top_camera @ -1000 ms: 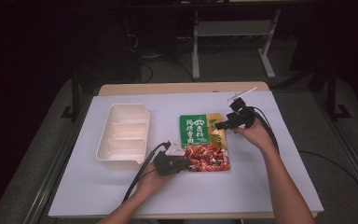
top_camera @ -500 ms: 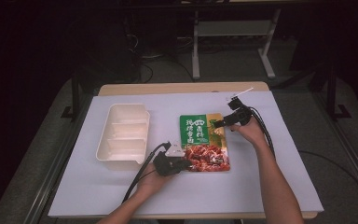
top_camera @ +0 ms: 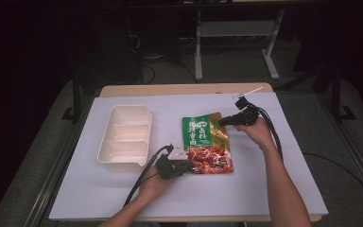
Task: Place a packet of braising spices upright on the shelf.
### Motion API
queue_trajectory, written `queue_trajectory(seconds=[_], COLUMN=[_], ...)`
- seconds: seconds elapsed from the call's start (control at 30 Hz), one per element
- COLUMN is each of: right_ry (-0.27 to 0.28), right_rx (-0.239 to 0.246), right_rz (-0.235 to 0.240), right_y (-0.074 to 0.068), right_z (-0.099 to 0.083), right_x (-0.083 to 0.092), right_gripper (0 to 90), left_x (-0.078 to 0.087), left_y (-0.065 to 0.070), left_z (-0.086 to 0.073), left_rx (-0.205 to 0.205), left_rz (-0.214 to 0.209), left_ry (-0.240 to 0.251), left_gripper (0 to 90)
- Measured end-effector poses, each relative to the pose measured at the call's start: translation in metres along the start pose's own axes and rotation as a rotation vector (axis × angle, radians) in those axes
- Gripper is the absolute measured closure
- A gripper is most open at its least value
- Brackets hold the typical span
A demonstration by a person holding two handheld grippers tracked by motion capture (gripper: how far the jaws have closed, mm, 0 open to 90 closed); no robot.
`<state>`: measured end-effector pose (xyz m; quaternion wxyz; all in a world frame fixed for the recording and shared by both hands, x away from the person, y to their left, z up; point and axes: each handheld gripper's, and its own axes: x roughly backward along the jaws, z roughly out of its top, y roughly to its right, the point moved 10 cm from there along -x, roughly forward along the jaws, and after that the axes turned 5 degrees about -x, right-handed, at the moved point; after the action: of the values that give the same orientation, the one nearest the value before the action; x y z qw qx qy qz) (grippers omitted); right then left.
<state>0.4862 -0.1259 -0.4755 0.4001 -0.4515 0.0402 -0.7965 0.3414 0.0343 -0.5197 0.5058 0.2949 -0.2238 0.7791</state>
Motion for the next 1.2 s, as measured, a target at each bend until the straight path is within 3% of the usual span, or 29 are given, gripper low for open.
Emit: queue_trajectory(seconds=[0.13, 0.23, 0.3, 0.43, 0.67, 0.8, 1.0, 1.03, 1.13, 1.2], right_ry=[0.006, -0.011, -0.017, -0.038, -0.057, -0.057, -0.084, -0.091, -0.088, -0.058], right_rx=[0.055, 0.074, 0.083, 0.097, 0.057, 0.009, -0.013, -0.025, -0.014, -0.003], right_rz=[0.100, 0.114, 0.105, 0.020, 0.001, 0.020, 0.105, 0.156, 0.179, 0.196], right_y=[-0.020, -0.025, -0.025, -0.015, -0.005, 0.002, -0.004, -0.009, -0.012, -0.015], right_z=[0.000, -0.002, -0.002, -0.006, -0.013, -0.017, -0.021, -0.021, -0.020, -0.018], right_x=[0.005, 0.004, 0.003, -0.005, -0.020, -0.026, -0.028, -0.025, -0.023, -0.023], right_gripper=[68.7, 67.2, 66.2, 71.0, 69.8, 68.3, 67.7, 68.3, 68.4, 70.3], left_x=[0.000, 0.000, 0.000, 0.000, 0.000, 0.000, 0.000, 0.000, 0.000, 0.000], left_y=[0.000, 0.000, 0.000, 0.001, 0.000, 0.000, 0.001, 0.000, 0.000, 0.001], left_z=[0.000, 0.000, 0.000, 0.000, 0.000, 0.000, 0.000, 0.000, 0.000, 0.000], left_rx=[-0.004, -0.002, -0.003, -0.003, -0.002, 0.000, 0.003, 0.002, 0.001, 0.001], left_rz=[0.007, 0.008, 0.009, 0.014, 0.010, 0.008, 0.007, 0.007, 0.008, 0.010], left_ry=[0.001, 0.004, 0.003, 0.001, 0.005, 0.005, 0.005, 0.005, 0.004, 0.005], left_gripper=[89.7, 89.7, 89.6, 89.6, 89.6, 89.6, 89.6, 89.6, 89.5, 89.5])
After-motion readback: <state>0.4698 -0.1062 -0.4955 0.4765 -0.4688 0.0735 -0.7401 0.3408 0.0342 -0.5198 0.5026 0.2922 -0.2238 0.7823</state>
